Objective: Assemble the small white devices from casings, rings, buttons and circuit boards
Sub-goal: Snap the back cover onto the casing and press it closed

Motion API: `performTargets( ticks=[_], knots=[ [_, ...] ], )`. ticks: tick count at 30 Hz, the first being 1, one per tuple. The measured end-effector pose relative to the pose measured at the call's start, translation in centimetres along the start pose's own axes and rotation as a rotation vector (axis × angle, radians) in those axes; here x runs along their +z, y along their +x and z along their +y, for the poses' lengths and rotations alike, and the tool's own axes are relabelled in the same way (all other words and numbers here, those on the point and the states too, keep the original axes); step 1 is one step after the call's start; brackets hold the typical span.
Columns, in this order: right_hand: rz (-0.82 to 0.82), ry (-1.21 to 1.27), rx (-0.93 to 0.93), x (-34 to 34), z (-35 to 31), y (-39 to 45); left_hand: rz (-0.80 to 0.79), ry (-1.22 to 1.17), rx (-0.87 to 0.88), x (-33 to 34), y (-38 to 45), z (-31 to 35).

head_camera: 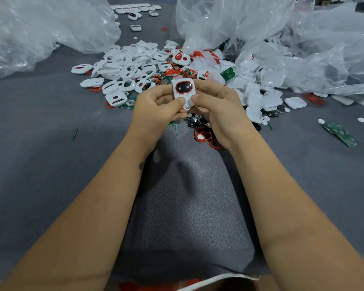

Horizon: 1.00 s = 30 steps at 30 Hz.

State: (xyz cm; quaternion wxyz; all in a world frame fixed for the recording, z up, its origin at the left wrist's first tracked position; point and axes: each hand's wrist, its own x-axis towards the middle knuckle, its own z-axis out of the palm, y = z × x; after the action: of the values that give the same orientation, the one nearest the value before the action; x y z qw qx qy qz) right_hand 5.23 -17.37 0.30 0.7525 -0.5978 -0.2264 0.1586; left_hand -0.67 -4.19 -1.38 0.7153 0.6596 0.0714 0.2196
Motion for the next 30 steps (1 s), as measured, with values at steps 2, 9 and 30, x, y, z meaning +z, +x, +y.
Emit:
performTargets(
  ticks=[2,9,30],
  knots=[
    [-0.007,-0.038,-0.025,0.22,0.07,-0.09,0.044,0.044,0.030,0.17,-0.07,-0.10],
    [0.038,-0.152,-0.061,0.44,0.26,-0.20,0.071,0.187,0.084,0.43,-0.27,-0.46],
    [0.079,-0.271,-0.274,0.30,0.82,0.02,0.013,0.187,0.308,-0.01,-0.06,-0.29]
  ],
)
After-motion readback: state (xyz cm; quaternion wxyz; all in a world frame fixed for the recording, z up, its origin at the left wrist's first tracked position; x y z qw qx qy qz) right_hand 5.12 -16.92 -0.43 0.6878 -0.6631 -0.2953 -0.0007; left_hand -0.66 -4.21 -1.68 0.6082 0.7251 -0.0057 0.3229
